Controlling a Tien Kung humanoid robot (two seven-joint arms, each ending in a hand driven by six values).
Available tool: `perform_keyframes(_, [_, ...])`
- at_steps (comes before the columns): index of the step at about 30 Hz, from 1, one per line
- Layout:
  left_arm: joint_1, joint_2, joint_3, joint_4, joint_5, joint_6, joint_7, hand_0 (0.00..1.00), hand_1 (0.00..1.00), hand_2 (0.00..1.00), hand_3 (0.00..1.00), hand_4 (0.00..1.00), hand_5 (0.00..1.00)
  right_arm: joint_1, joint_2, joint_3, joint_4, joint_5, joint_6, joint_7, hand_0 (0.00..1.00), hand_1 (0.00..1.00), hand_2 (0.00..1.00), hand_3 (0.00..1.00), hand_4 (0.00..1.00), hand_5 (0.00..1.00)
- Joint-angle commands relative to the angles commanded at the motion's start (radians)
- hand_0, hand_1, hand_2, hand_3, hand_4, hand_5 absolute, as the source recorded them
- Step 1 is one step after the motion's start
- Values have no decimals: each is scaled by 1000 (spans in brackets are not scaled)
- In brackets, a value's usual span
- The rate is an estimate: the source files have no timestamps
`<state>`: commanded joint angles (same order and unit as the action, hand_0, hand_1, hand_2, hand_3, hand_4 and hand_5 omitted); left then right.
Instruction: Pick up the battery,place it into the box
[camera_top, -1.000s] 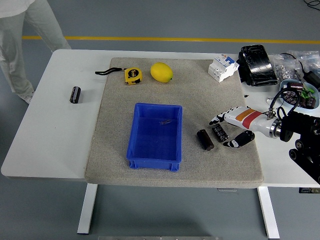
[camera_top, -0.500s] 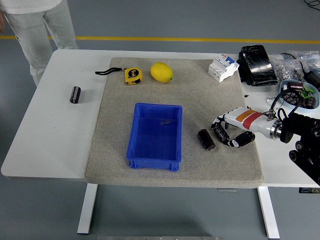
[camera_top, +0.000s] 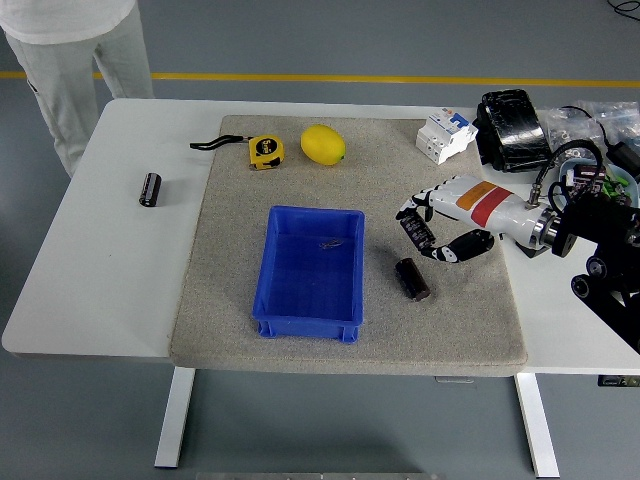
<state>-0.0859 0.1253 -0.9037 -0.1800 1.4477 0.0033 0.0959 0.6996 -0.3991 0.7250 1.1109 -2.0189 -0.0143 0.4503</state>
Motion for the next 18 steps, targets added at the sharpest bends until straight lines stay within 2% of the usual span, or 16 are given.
perform_keyframes(3, [-1,1,-4,0,3,0,0,652,666,734,709,669,728,34,25,-16,49,11,12,-12,511,498,531,533,560,67])
perform_keyframes(5, [-2,2,-4,0,5,0,1,652,666,734,709,669,728,61,50,-33,57,18,16,-17,511,498,531,533,560,67])
perform_keyframes(6, [-2,2,-4,0,5,0,1,652,666,734,709,669,728,70,60,-39,57,19,17,-19,511,498,531,533,560,67])
perform_keyframes(7, [-3,3,-3,0,5,-1,1,652,668,733,710,669,729,83,77,-48,53,17,20,-24,537,530,569,591,599,103])
perform_keyframes(12, [-7,6,-6,0,5,0,2,652,668,733,710,669,729,124,140,-88,30,13,31,-39,537,530,569,591,599,103])
perform_keyframes(13, [-7,7,-6,0,5,0,2,652,668,733,710,670,730,131,152,-98,26,9,40,-47,580,585,623,710,687,156])
perform_keyframes(18, [-12,11,-1,0,3,-1,4,652,668,733,710,670,730,162,199,-147,10,-11,82,-79,580,585,623,710,687,156])
